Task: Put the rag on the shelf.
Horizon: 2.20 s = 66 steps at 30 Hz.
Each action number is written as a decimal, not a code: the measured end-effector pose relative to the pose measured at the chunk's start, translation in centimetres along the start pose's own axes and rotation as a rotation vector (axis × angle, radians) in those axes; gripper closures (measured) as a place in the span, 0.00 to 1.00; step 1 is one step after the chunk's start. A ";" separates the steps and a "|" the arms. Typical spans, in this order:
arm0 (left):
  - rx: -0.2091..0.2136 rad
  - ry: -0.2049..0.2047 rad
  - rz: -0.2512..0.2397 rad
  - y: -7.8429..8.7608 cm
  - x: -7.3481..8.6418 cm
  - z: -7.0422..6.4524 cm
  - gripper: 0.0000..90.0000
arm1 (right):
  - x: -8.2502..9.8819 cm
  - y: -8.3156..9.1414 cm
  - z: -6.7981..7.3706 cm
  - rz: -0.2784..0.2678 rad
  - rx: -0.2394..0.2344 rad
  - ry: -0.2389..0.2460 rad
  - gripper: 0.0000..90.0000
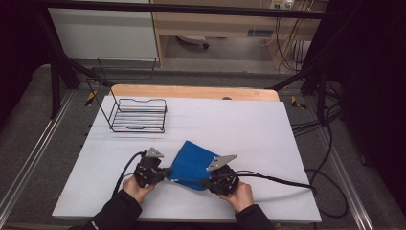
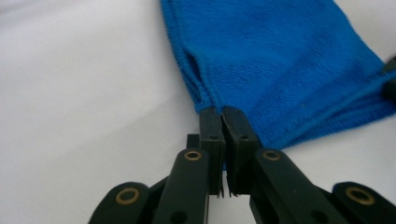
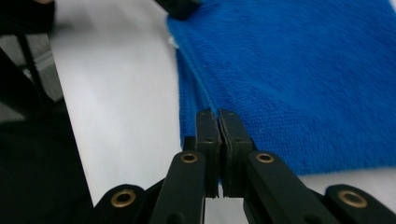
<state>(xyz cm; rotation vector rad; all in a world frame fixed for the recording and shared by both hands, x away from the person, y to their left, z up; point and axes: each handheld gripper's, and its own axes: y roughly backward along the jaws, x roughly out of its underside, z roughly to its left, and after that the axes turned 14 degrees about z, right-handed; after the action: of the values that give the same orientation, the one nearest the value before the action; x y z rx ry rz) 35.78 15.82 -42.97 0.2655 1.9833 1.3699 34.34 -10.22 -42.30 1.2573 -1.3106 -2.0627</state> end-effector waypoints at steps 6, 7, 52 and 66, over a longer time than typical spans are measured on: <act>-0.058 -0.035 0.001 0.0 0.4 -1.5 0.82 | 1.2 -0.7 -0.5 0.066 -0.023 -0.003 0.86; -0.059 -0.037 -0.012 0.3 0.3 -1.3 0.72 | 1.2 -0.6 -0.6 0.043 -0.046 -0.019 0.75; -0.013 0.046 -0.041 -2.9 -5.5 1.6 0.94 | 3.7 2.4 -4.4 -0.203 0.089 -0.264 0.25; -0.083 0.066 -0.077 -0.7 -2.3 2.5 0.93 | 3.5 2.1 -4.5 -0.220 0.081 -0.273 0.25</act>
<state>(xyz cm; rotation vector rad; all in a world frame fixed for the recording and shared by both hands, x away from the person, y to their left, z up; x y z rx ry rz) 39.22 16.18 -43.09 0.1049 1.9637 1.4243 36.08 -16.03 -42.85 1.2351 -1.4408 -2.4272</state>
